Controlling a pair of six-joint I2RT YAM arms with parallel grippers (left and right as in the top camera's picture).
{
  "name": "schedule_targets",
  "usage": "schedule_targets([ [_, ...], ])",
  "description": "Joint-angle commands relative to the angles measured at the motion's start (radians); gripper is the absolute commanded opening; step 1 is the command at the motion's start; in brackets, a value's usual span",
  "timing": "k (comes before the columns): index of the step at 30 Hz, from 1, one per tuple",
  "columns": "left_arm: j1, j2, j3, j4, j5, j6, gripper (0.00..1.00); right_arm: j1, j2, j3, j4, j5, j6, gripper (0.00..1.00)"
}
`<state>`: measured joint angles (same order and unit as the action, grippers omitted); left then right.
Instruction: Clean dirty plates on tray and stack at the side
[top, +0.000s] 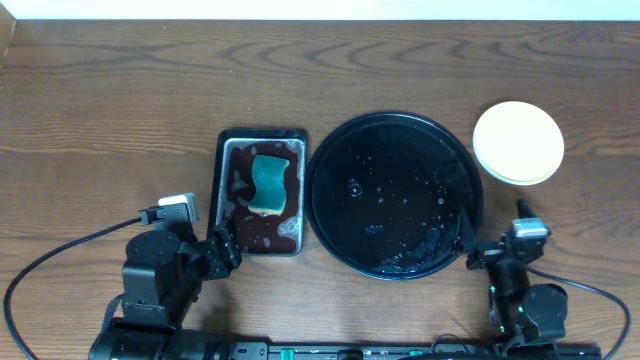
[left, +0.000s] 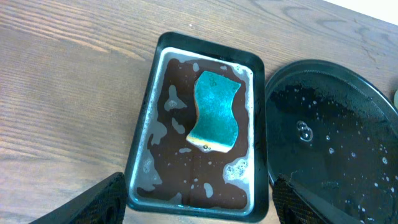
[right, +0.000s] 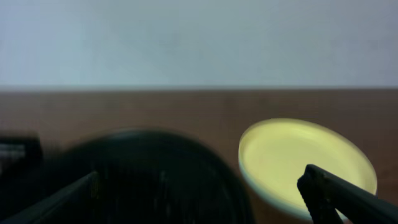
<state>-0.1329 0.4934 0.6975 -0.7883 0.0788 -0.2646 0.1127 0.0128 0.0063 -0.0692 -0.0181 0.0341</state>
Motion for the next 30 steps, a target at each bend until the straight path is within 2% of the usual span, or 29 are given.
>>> schedule_targets([
  [1, -0.003, -0.003, -0.005, 0.000, -0.001, 0.005, 0.75, -0.006, -0.008, -0.001, -0.002, -0.047, -0.075, 0.99],
  [30, -0.003, -0.003, -0.005, 0.000, -0.001, 0.005, 0.75, -0.006, -0.008, -0.001, -0.002, -0.039, -0.076, 0.99],
])
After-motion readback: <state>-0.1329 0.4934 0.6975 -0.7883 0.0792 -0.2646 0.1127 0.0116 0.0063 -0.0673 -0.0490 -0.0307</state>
